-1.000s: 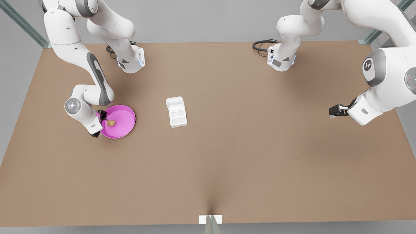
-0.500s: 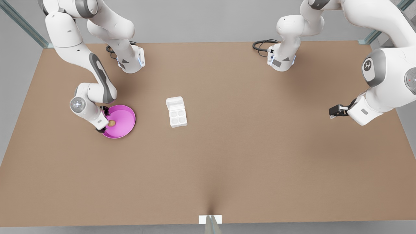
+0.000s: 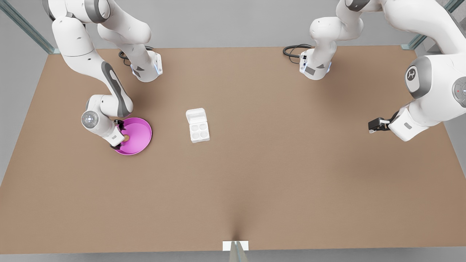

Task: Pack egg into the box and close the box lid

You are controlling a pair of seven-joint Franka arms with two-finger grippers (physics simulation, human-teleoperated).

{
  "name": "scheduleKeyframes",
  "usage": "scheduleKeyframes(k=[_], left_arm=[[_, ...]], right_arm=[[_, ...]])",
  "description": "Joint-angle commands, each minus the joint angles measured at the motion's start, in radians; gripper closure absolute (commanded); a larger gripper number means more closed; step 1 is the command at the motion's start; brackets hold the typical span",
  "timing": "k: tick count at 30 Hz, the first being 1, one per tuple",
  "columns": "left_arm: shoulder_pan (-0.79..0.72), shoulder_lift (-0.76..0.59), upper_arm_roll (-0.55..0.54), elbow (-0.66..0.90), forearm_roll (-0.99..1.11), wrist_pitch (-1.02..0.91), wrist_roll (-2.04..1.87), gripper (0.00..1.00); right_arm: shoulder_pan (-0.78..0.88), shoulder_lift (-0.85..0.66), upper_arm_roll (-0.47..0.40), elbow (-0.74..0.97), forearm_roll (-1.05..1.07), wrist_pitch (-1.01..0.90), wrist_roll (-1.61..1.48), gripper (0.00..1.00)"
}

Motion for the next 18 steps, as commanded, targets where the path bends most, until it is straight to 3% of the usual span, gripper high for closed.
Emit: scheduleKeyframes(k=[1,3,5,6,18], left_arm=[[0.000,0.001,0.000,0.000,0.000,0.000,0.001,0.00],[0.000,0.001,0.000,0.000,0.000,0.000,0.000,0.00],[0.000,0.002,0.000,0.000,0.000,0.000,0.001,0.00],[0.000,0.002,0.000,0.000,0.000,0.000,0.000,0.00],[0.000,0.002,0.000,0.000,0.000,0.001,0.000,0.00]], right_arm=[[0.000,0.002,0.000,0.000,0.000,0.000,0.000,0.00],[-0.003,0.006,0.000,0.002,0.000,0.000,0.000,0.00],[-0.003,0.009,0.000,0.002,0.000,0.000,0.000,0.28],[-0.003,0.009,0.000,0.002,0.000,0.000,0.000,0.37],[0.000,0.009,0.000,-0.004,0.002,-0.002,0.000,0.42]])
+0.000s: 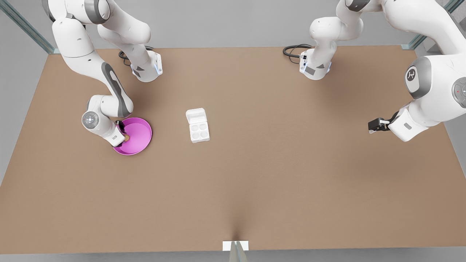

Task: Pack egg into the box and close the box lid

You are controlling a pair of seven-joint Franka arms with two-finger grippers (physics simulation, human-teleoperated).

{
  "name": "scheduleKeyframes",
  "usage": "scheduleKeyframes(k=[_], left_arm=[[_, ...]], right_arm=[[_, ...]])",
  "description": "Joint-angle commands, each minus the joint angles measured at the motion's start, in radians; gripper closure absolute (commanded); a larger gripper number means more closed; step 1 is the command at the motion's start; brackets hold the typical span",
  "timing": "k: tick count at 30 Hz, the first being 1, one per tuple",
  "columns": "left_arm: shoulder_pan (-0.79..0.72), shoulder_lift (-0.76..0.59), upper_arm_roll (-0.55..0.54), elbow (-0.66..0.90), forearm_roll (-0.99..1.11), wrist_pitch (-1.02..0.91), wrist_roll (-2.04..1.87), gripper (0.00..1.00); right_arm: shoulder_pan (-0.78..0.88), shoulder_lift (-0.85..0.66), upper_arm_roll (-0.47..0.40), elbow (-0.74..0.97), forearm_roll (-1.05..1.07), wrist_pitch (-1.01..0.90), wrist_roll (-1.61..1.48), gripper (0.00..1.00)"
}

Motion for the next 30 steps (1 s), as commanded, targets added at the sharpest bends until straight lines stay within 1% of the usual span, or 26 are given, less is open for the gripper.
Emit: scheduleKeyframes(k=[1,10,15,16,26,28,30], left_arm=[[0.000,0.000,0.000,0.000,0.000,0.000,0.000,0.00],[0.000,0.000,0.000,0.000,0.000,0.000,0.000,0.00],[0.000,0.001,0.000,0.000,0.000,0.000,0.000,0.00],[0.000,0.000,0.000,0.000,0.000,0.000,0.000,0.00],[0.000,0.003,0.000,0.000,0.000,0.000,0.000,0.00],[0.000,0.003,0.000,0.000,0.000,0.000,0.000,0.00],[0.000,0.005,0.000,0.000,0.000,0.000,0.000,0.00]], right_arm=[[0.000,0.000,-0.001,0.000,0.000,0.000,0.000,0.42],[-0.001,0.000,0.006,-0.003,0.000,0.000,0.000,0.43],[-0.003,0.000,0.006,-0.002,0.000,0.000,0.000,0.45],[-0.003,0.000,0.006,-0.002,0.003,0.000,-0.002,0.47],[-0.006,0.006,0.006,0.000,0.002,0.000,-0.002,0.45],[-0.007,-0.002,0.006,0.000,0.003,-0.002,0.000,0.42],[-0.007,-0.012,0.010,0.001,0.003,-0.003,0.003,0.42]])
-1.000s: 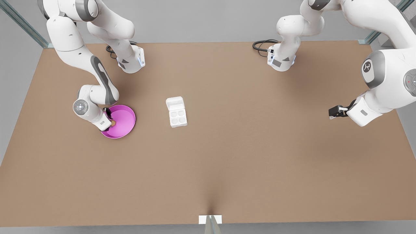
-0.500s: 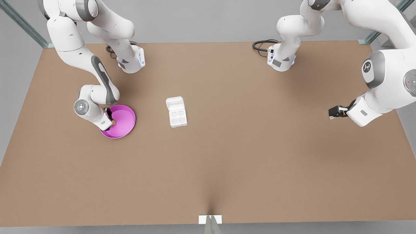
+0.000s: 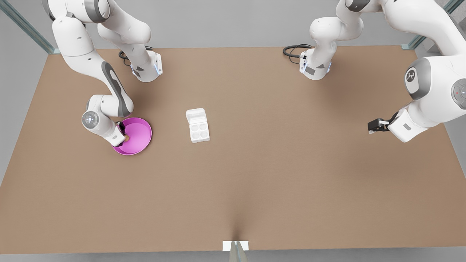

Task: Pack egg into the box and close the box lid

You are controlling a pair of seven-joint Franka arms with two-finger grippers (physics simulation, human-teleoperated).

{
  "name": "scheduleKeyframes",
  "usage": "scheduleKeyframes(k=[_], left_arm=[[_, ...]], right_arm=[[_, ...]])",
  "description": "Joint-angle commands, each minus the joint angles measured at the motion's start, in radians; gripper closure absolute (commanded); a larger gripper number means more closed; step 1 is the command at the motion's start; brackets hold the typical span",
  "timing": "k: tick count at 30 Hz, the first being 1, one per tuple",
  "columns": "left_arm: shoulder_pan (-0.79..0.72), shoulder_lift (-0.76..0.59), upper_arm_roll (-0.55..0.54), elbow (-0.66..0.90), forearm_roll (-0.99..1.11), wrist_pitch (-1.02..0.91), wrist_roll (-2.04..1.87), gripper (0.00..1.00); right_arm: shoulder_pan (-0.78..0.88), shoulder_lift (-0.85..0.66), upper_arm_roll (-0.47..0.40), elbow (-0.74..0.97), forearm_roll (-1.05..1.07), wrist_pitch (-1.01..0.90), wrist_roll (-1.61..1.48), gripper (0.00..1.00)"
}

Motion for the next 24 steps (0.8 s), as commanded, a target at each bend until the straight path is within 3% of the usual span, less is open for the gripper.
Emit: scheduleKeyframes(k=[1,8,11,13,18,24], left_arm=[[0.000,0.000,0.000,0.000,0.000,0.000,0.000,0.00],[0.000,-0.002,0.000,0.000,0.000,0.000,0.000,0.00],[0.000,-0.002,0.002,0.002,0.000,0.000,0.000,0.00],[0.000,-0.002,-0.003,0.006,0.008,0.000,0.000,0.00],[0.000,-0.002,-0.003,0.015,0.012,0.000,-0.003,0.00],[-0.048,0.009,-0.006,0.029,0.025,-0.003,-0.057,0.00]], right_arm=[[0.000,-0.001,0.000,0.000,-0.001,0.005,0.000,0.42],[0.008,-0.008,0.024,0.021,0.021,0.002,0.000,0.40],[0.012,-0.003,0.122,0.087,0.159,-0.054,0.004,0.40],[0.017,0.008,0.231,0.147,0.285,-0.100,0.036,0.40],[0.284,0.113,0.238,0.325,0.458,-0.107,0.227,0.40],[0.428,0.120,0.239,0.313,0.516,-0.109,0.290,0.40]])
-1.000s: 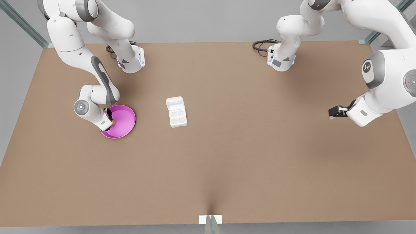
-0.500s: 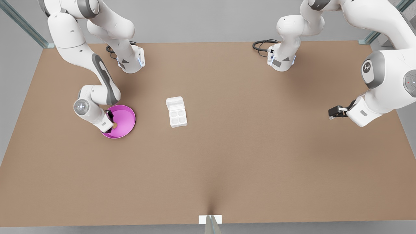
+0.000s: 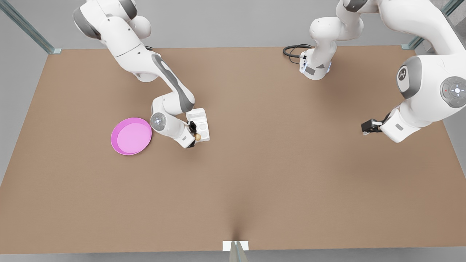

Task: Pack egg into the box and close the box lid

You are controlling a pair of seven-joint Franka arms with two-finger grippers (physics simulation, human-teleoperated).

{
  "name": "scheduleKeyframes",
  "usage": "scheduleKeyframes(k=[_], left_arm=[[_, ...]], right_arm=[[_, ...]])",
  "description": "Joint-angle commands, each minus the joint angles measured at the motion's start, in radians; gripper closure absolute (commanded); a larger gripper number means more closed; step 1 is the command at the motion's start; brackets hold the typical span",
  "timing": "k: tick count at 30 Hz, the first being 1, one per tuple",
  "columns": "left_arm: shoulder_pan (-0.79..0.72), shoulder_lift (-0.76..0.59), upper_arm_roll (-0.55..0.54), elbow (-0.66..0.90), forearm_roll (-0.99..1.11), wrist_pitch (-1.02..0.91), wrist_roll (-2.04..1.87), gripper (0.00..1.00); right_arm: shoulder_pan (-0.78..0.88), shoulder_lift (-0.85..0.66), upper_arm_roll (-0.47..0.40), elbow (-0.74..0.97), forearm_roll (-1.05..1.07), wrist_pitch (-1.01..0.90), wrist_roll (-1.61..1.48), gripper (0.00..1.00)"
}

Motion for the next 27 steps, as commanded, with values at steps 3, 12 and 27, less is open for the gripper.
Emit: scheduleKeyframes(k=[3,12,27], left_arm=[[-0.004,-0.008,0.001,-0.006,0.012,-0.006,-0.003,0.00],[-0.004,-0.002,0.001,-0.012,0.012,-0.006,-0.003,0.00],[-0.388,-0.117,-0.018,-0.386,-0.077,0.104,-0.193,0.79]], right_arm=[[-0.001,-0.020,0.000,-0.035,-0.007,0.003,0.004,0.40],[0.000,-0.026,0.006,-0.055,-0.007,0.006,0.004,0.00],[-0.188,-0.173,-0.356,0.453,-0.400,-0.559,1.284,0.00]])
